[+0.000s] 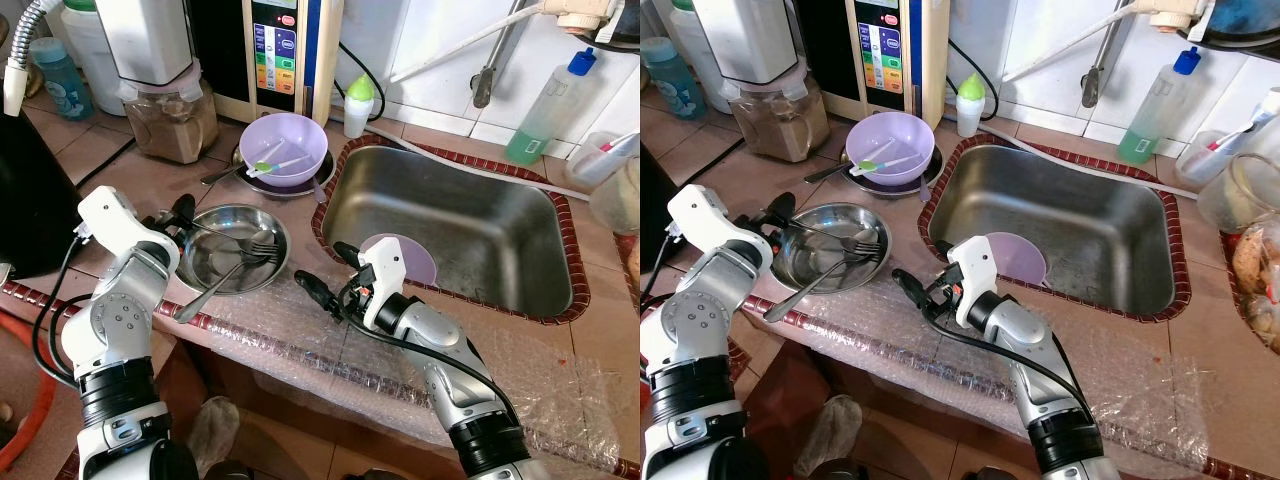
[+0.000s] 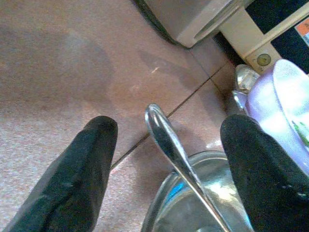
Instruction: Kitchen organization
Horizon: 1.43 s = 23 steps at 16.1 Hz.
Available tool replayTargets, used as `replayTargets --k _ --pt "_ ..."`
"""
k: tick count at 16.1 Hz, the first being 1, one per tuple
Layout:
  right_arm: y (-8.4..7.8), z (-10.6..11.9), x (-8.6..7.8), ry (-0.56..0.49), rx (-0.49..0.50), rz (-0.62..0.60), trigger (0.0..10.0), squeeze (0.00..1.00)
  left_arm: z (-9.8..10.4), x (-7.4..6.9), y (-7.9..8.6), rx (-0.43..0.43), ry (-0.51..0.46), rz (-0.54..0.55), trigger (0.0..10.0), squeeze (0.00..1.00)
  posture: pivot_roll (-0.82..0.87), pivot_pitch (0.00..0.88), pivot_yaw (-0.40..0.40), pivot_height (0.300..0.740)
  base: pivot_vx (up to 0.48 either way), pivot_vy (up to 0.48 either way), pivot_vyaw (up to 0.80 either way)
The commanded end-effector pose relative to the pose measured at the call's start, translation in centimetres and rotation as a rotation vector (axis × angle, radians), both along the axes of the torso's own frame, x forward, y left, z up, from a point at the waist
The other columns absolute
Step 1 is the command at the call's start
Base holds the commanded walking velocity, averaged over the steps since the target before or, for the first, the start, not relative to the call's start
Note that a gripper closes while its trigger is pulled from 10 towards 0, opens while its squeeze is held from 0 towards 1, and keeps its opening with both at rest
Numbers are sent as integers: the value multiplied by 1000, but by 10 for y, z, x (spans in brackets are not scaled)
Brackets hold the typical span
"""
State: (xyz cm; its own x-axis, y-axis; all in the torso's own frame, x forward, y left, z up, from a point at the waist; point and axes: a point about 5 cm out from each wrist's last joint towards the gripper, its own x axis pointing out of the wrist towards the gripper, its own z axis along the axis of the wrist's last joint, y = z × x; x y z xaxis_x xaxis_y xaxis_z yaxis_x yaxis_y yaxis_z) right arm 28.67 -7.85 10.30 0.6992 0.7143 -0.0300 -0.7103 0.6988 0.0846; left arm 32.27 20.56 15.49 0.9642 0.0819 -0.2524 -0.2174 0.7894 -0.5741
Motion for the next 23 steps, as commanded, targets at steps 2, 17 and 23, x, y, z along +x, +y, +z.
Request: replayTargets --k 2,17,23 --pt "1 1 -1 -7 -10 20 10000 0 6 4 -5 -33 -23 -28 0 0 73 26 -33 740 0 0 0" --pt "1 -3 -2 -2 -37 44 10000 0 5 5 0 -72 -6 -14 0 0 77 23 -35 740 0 0 0" --pt "2 -5 -2 1 -40 46 10000 0 15 5 5 -82 -80 32 0 0 82 23 -37 740 0 0 0"
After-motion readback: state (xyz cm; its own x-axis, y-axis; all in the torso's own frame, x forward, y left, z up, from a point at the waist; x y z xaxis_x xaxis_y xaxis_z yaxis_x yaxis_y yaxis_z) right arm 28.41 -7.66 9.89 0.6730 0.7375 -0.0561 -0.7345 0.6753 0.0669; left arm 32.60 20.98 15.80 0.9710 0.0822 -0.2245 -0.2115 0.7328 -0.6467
